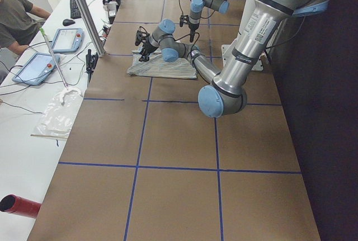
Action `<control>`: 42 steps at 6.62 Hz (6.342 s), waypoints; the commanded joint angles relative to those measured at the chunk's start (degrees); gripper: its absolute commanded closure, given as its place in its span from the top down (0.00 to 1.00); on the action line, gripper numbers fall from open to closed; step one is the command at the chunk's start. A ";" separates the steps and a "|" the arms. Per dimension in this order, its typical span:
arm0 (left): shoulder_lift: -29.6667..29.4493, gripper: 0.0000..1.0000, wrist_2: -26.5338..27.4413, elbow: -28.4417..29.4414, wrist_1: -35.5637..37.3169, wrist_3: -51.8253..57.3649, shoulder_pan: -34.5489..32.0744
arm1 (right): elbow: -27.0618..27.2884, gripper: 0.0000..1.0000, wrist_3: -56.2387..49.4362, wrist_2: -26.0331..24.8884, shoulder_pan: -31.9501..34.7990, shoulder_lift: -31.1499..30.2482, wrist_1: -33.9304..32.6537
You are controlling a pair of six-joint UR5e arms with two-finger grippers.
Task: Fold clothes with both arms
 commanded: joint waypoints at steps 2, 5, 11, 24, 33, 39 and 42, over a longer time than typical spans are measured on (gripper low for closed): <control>0.33 0.54 -0.72 -2.27 0.03 -0.01 0.01 | -17.18 1.00 -1.29 0.41 3.44 14.52 5.80; 0.77 0.54 -0.81 -3.42 0.12 -0.01 0.01 | -23.85 1.00 -3.22 1.37 4.23 15.89 10.43; 0.77 0.54 -1.95 -4.21 0.20 -0.72 0.10 | -24.48 1.00 -7.79 7.26 7.65 13.09 10.60; 0.77 0.55 -3.18 -7.90 3.81 -1.50 0.27 | -47.31 1.00 -11.31 7.88 13.99 26.79 21.06; 0.86 0.54 -3.98 -8.96 3.81 -2.91 0.45 | -18.07 1.00 -0.42 9.30 12.88 9.54 17.71; 1.30 0.54 -4.06 -8.96 3.72 -3.00 0.45 | -4.60 0.83 47.03 -13.56 -7.62 0.77 17.45; 1.30 0.54 -4.06 -8.61 3.72 -4.14 0.53 | -4.51 0.78 49.42 -13.48 -9.73 -1.07 17.36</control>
